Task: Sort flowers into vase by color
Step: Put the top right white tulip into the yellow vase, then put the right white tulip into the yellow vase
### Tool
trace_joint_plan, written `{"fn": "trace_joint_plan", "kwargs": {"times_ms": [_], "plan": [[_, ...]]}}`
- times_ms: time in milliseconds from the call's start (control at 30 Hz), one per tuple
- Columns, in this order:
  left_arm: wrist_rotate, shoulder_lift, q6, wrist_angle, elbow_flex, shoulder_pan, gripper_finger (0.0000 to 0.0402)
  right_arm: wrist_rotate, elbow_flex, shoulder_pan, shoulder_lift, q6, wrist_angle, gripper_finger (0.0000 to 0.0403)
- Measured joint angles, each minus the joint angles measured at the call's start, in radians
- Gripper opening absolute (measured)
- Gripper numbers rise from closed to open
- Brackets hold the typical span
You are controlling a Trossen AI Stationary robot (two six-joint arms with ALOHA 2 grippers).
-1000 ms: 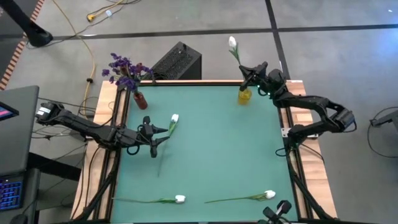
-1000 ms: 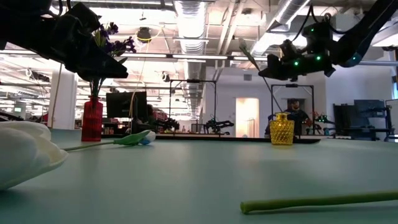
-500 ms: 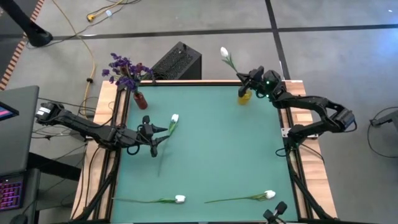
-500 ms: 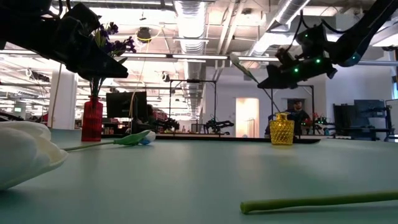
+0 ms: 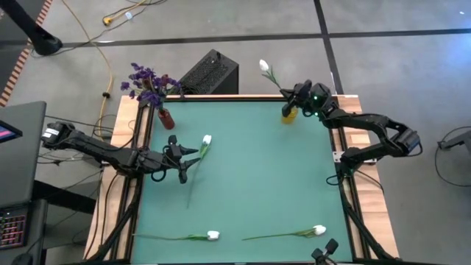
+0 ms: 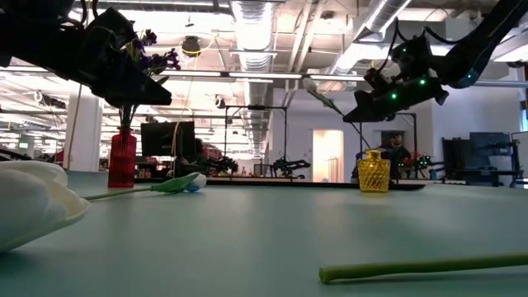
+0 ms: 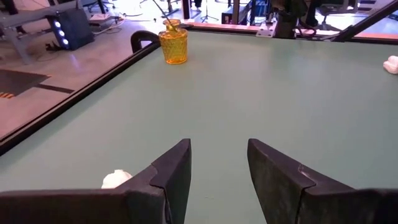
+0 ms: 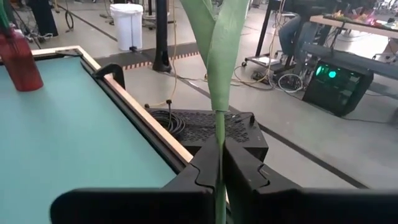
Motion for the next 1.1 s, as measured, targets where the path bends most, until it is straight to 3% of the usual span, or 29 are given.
{"fn": "trace_joint_plan", "kwargs": {"times_ms": [533,900,1100], "plan": [[0.006,0.000,-0.003,0.000,0.000,0.000,0.0147,0.026,0.001,0.000,-0.028,-0.037,-0.226,0.0108],[0.016,0.000,-0.011,0.000,0.000,0.000,0.0147,0.027,0.001,0.005,-0.266,-0.032,-0.467,0.0208],[0.027,0.000,-0.019,0.010,0.000,0.000,0.0147,0.026,0.001,0.080,-0.404,0.016,-0.676,0.0235]]}}
